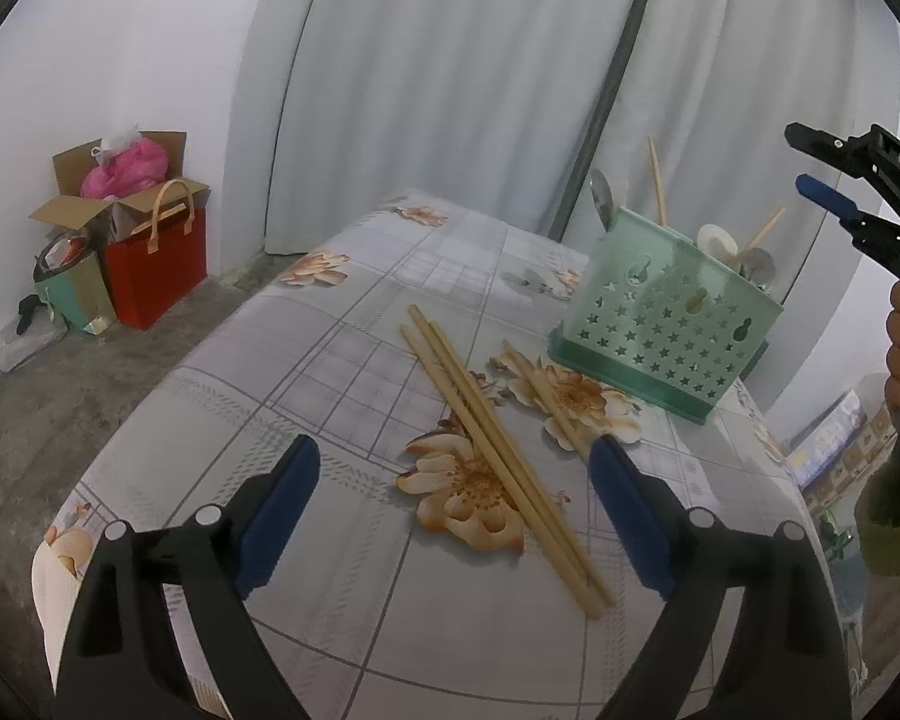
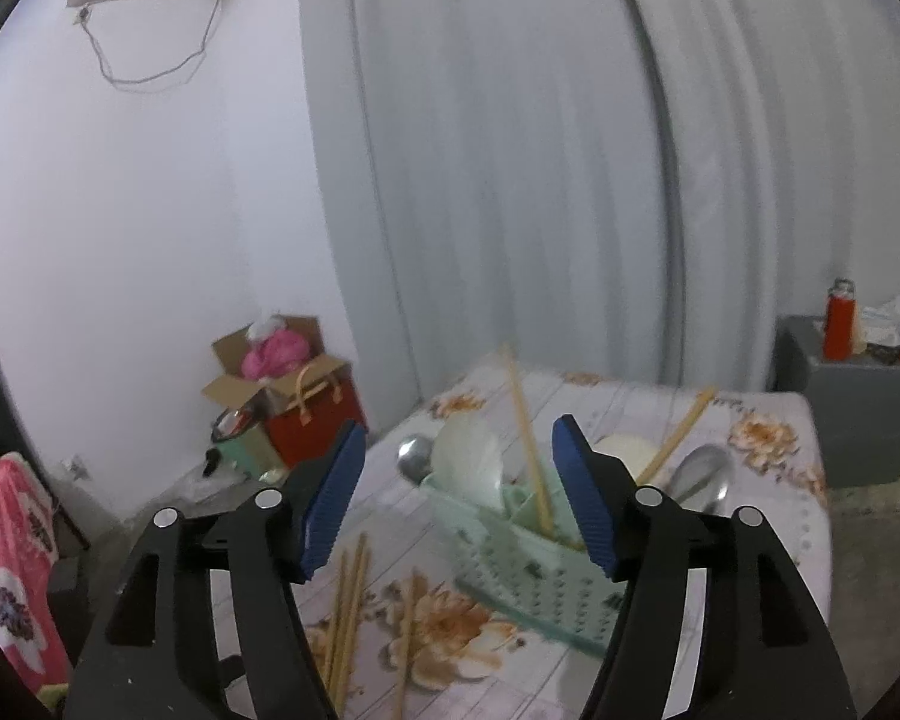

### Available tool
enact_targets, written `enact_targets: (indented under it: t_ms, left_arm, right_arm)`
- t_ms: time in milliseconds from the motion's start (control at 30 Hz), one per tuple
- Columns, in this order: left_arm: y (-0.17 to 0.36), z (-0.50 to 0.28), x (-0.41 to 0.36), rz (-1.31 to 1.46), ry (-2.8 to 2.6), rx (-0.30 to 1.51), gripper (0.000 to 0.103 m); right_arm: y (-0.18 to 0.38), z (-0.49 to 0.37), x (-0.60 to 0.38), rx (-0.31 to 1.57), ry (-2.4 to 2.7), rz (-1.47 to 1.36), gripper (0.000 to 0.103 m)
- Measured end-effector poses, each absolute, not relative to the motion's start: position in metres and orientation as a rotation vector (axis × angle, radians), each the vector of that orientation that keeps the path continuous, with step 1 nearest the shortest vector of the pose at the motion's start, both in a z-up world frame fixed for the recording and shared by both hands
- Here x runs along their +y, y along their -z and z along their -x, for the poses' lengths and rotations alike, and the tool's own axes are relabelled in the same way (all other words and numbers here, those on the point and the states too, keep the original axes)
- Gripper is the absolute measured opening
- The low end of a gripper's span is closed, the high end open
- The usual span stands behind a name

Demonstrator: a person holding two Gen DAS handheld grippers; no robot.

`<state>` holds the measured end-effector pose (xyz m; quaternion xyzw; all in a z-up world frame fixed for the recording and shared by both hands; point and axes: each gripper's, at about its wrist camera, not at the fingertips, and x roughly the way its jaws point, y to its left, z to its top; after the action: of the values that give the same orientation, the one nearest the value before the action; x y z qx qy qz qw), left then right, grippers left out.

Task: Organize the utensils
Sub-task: 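Withdraw both open grippers from the green holder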

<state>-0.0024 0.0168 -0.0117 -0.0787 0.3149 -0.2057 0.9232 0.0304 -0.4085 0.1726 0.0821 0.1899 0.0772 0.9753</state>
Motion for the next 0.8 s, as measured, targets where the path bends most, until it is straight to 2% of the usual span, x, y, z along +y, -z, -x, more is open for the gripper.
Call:
enact_targets:
  t_ms: [800]
  left_arm:
    - [0.016, 0.002, 0.028, 0.192, 0.38, 0.669, 0.093]
  right_arm:
    - [-0.134, -0.051, -0.369, 0.614, -0.229, -0.153, 0.066]
